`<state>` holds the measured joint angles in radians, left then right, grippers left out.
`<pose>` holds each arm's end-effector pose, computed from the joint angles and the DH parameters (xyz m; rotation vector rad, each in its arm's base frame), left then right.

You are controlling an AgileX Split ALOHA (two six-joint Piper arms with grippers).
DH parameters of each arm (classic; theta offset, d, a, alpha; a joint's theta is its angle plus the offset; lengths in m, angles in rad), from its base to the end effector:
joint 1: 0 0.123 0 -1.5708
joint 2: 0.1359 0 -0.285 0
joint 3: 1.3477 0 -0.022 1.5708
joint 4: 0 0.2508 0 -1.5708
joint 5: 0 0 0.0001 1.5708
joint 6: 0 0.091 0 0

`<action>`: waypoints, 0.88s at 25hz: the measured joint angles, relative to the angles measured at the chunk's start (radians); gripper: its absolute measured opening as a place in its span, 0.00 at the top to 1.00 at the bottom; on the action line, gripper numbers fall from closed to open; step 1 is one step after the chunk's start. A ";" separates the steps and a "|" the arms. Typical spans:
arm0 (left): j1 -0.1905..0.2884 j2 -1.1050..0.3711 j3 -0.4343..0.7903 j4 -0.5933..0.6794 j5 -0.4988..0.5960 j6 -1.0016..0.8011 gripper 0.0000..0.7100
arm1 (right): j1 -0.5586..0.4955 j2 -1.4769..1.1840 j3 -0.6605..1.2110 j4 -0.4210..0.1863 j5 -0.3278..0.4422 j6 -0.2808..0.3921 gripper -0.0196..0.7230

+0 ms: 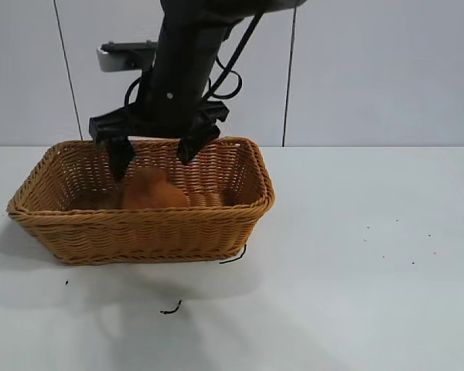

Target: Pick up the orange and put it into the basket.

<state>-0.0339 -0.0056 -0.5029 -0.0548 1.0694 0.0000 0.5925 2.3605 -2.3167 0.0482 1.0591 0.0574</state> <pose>-0.0066 -0.0042 0.2775 0.0377 2.0440 -0.0868 0.4335 0.2965 0.2499 -0.6766 2.5259 0.2982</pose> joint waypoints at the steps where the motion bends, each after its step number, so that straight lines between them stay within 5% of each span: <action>1: 0.000 0.000 0.000 0.000 0.000 0.000 0.10 | -0.020 0.000 -0.014 -0.009 0.007 0.007 0.04; 13: 0.000 0.000 0.000 0.000 -0.001 0.000 0.10 | -0.379 0.000 -0.023 -0.076 0.149 0.034 0.04; 22: 0.000 0.000 0.000 0.000 -0.001 0.000 0.10 | -0.531 0.000 -0.023 -0.067 0.155 0.045 0.04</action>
<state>-0.0339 -0.0056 -0.5029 -0.0548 1.0685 0.0000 0.0618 2.3602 -2.3400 -0.0191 1.2141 0.1027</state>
